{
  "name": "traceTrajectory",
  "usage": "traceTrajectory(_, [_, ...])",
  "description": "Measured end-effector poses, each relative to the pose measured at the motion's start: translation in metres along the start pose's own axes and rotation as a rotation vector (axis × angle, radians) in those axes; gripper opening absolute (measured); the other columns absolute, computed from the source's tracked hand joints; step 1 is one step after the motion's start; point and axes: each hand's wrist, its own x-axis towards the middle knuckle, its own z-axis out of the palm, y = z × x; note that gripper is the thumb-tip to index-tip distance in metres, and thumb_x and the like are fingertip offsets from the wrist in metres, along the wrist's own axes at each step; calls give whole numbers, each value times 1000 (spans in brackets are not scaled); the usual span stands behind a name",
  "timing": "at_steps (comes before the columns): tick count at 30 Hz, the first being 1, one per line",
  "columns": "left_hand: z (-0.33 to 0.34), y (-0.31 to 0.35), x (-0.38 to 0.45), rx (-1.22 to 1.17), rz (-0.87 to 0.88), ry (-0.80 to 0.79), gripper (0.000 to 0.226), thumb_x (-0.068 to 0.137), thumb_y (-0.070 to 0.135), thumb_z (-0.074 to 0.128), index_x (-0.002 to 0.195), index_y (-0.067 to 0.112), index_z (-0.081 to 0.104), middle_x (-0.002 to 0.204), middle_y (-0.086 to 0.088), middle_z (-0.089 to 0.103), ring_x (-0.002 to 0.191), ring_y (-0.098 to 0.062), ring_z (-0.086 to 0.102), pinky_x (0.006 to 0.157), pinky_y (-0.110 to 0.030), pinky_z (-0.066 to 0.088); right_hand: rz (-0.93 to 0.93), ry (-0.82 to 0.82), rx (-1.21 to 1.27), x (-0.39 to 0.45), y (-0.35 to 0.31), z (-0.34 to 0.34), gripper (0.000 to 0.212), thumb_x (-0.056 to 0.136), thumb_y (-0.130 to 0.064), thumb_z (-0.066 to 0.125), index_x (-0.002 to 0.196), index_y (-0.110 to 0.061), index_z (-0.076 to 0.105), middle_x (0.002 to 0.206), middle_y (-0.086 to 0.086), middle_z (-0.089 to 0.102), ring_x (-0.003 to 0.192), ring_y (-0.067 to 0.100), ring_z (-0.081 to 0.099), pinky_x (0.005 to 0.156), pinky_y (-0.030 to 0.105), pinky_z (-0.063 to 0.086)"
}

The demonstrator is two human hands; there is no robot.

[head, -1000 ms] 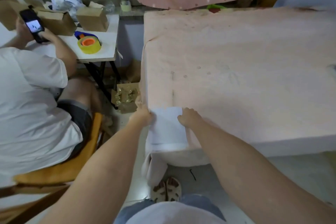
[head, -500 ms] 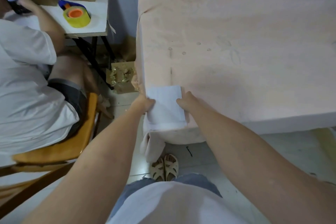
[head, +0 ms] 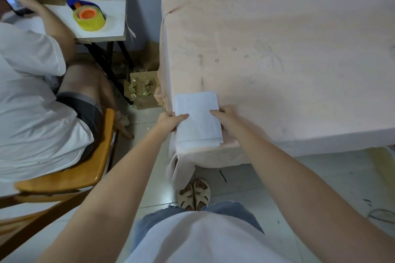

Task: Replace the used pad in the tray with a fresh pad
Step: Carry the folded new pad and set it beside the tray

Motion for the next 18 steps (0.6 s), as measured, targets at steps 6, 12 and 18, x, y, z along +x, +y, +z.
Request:
traceTrajectory(6, [-10, -1, -27, -148, 85, -91, 28, 81, 26, 74, 98, 11, 56, 100, -12, 69, 79, -19, 67, 71, -30, 55, -60, 57, 78, -26, 5, -5, 22, 88, -31, 64, 93, -13, 53, 95, 4, 65, 82, 15, 65, 63, 30, 54])
traceTrajectory(12, [-9, -1, -53, -179, 184, -58, 36, 80, 27, 75, 108, 11, 59, 95, -13, 73, 80, -24, 69, 82, -43, 54, -160, 73, 203, -63, 17, -2, 27, 82, -27, 73, 98, -22, 52, 101, -5, 66, 85, 8, 67, 59, 23, 54])
traceTrajectory(18, [9, -1, -70, -134, 236, -151, 33, 77, 19, 78, 104, 13, 59, 89, -1, 76, 80, -15, 72, 61, -30, 58, -191, 202, 287, -91, 32, -21, 31, 80, -20, 75, 102, -24, 54, 101, -7, 67, 82, 4, 68, 60, 20, 53])
